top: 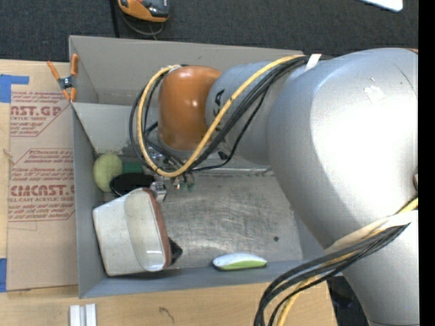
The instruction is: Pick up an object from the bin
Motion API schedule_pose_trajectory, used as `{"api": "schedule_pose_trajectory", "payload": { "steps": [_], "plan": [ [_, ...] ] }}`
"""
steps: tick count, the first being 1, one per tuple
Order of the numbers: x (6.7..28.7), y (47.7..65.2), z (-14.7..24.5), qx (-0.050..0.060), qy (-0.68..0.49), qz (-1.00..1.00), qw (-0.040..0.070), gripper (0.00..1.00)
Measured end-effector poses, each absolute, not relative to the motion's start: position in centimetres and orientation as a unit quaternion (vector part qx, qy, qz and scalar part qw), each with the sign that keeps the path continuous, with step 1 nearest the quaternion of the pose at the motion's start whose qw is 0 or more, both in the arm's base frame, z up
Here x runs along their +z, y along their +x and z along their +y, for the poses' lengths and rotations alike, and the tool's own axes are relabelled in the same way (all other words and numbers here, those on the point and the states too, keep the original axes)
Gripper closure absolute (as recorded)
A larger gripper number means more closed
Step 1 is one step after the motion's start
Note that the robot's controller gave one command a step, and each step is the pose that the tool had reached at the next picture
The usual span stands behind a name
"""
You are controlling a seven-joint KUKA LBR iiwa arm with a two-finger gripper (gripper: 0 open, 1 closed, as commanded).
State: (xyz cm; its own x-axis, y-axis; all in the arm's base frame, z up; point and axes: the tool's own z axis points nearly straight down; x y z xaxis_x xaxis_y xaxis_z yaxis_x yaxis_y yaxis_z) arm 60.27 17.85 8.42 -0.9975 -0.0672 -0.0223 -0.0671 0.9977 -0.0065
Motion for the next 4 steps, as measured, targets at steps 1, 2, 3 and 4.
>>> {"api": "schedule_pose_trajectory", "payload": {
  "steps": [1,2,3,4],
  "plan": [
    [8.4,60.3,17.9,-0.003,-0.034,0.999,0.012,1.00],
    [12.6,57.6,20.5,-0.017,-0.027,0.999,0.011,1.00],
    [12.6,57.3,21.7,-0.005,-0.024,1.000,0.011,1.00],
    [16.4,54.8,23.4,-0.001,-0.046,0.999,-0.001,1.00]
  ]
}}
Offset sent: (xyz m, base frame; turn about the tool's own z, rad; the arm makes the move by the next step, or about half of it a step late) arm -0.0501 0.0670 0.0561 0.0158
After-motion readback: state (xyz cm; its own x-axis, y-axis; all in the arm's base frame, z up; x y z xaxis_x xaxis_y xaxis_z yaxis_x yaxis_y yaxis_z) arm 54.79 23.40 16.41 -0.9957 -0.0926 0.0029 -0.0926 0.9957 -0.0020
